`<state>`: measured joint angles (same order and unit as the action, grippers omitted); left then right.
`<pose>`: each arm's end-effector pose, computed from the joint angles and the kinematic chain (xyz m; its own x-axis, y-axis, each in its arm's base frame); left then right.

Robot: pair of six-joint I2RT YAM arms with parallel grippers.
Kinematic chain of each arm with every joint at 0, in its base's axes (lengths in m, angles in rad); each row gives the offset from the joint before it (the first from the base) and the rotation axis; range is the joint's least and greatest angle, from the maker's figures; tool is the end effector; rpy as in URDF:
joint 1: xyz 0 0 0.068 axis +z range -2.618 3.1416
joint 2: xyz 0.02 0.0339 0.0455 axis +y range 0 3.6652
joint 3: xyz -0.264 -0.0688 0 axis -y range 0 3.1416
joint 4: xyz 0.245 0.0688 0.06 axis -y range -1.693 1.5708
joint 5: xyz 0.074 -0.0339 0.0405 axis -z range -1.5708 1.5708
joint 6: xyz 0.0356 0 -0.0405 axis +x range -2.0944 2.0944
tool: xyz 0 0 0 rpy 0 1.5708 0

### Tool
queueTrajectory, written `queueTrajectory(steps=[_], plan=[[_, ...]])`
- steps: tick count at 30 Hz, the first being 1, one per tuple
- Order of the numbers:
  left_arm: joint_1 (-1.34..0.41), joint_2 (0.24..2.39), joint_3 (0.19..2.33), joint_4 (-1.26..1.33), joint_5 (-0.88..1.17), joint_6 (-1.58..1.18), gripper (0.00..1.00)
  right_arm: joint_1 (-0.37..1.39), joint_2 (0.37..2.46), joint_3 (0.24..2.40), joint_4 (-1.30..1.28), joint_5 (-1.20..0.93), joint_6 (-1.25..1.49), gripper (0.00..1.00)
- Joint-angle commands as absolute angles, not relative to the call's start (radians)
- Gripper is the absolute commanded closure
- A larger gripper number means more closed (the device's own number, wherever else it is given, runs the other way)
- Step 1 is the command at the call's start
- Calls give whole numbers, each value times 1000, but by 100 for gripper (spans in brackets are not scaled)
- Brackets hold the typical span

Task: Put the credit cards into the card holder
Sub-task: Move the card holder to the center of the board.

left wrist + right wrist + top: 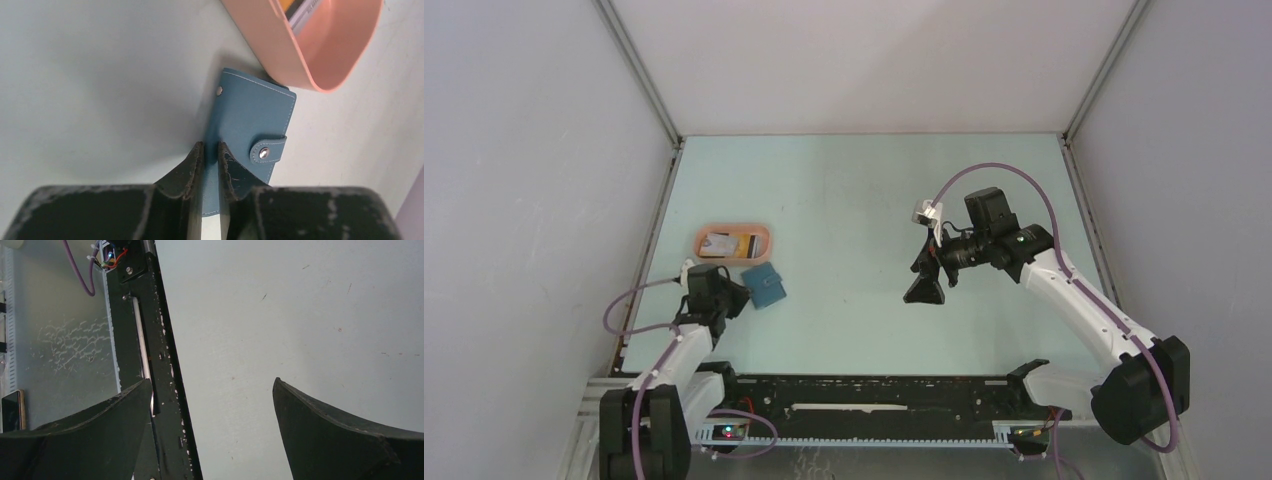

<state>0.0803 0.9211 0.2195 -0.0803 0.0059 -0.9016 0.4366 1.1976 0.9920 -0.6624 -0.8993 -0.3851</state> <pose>0.1634 0.0129 0.1342 -0.3761 -0.8171 -0.4369 -0.5980 0.5742 -0.5591 0.2039 0.1259 0.2947 -0.3697 -0.4304 -0.8234 -0.9285 0.2030 0.3108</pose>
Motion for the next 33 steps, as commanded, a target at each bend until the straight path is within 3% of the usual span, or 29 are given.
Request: queueTrajectory(steps=[1,9,14,20,30,33], plan=[[44,980,185,-43,147,-839,88,446,1175,1039,-663,-896,-404,0],[-144,1003,182,-38,158,-842,86,451,1184,1039,-662,-888,-408,0],[-184,985,157,-30,189,-864,68,453,1199,1039,-663,-885,-410,0],[-280,965,153,-6,151,-928,58,477,1236,1039,-659,-873,-413,0],[-331,1182,150,256,186,-932,58,505,1414,1032,-508,-885,-194,1],[-337,1216,132,338,191,-949,58,536,1563,1086,-434,-899,-47,12]])
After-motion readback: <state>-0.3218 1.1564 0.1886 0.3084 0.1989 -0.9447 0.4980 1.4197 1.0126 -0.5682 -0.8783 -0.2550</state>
